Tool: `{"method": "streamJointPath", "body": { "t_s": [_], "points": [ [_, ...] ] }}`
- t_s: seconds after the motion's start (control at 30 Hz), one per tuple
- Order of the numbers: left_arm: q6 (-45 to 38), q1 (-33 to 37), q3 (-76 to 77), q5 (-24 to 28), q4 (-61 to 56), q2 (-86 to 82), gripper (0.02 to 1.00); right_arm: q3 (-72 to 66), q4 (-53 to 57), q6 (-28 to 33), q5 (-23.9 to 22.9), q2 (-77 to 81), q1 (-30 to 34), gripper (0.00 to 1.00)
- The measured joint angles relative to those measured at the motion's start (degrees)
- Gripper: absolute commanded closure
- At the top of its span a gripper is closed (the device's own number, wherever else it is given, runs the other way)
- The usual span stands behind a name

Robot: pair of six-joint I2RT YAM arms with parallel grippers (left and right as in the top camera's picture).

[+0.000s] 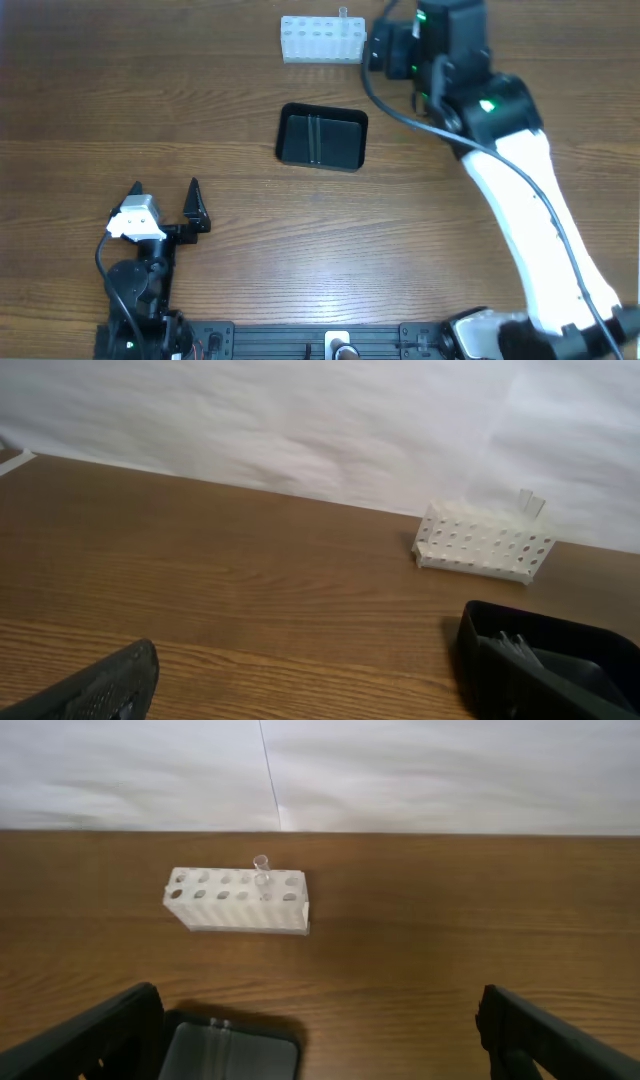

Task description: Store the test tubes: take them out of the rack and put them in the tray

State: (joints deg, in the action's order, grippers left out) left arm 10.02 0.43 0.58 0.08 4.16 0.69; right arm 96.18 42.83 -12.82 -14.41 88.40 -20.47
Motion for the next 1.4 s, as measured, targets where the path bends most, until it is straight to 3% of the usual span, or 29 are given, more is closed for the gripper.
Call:
{"method": "streamJointPath", "body": {
  "t_s": [0.17,0.33,0.57,1.4],
  "points": [
    [0.0,0.0,0.0,0.0,0.0,0.0,0.023,5.35,3.04,-0.57,-0.74,6.08,-0.33,0.009],
    [0.0,0.0,0.0,0.0,0.0,0.0,0.02,10.73,1.97,3.17,-1.55,11.52,-0.26,0.007],
    [0.0,0.0,0.0,-0.02,0.0,0.0,0.023,12.48,-4.85,5.31,-4.17,20.76,0.02,0.009],
    [0.0,0.0,0.0,0.0,0.0,0.0,0.02,12.46,-21.0,4.22,-4.9,37.75,-2.14,0.02]
  ]
}}
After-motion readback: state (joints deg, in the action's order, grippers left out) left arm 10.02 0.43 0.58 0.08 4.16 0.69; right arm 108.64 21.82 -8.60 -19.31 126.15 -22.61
